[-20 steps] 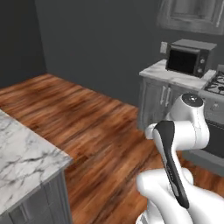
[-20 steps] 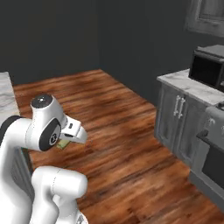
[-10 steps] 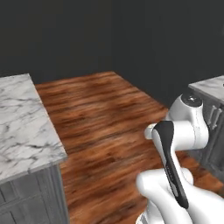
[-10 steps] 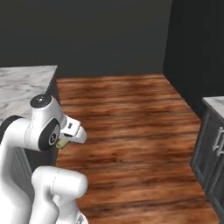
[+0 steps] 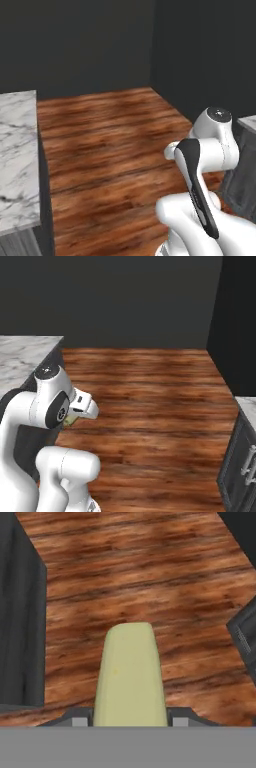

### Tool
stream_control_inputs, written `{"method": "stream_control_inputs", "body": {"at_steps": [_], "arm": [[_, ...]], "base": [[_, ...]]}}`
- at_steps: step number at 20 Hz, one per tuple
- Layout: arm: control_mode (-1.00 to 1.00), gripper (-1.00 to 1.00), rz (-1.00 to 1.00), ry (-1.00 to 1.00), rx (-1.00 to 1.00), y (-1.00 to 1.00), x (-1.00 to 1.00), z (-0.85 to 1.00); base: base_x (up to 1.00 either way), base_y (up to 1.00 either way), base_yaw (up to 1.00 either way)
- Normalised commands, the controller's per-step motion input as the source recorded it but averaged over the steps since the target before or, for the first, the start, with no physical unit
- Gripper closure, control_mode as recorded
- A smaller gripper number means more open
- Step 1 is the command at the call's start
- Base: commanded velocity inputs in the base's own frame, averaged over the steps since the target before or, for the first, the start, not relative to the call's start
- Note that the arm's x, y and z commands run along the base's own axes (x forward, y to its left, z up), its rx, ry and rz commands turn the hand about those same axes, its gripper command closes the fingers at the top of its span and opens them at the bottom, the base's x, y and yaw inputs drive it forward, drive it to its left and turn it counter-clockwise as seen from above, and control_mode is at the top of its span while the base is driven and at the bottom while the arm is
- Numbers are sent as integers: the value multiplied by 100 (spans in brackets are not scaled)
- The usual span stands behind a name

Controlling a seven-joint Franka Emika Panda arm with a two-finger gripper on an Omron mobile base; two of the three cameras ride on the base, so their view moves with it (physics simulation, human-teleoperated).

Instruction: Retrieve the butter from the fridge and place it on a plate on the dining table. Then retrieve the butter knife by the fridge and place it near the plate.

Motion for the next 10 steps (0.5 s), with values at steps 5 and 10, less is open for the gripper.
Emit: {"method": "stream_control_inputs", "body": {"at_steps": [5, 10], "arm": [[100, 100, 0, 0, 0, 0, 0, 0], [100, 100, 0, 0, 0, 0, 0, 0]], "base": [[100, -10, 23], [100, -40, 51]]}}
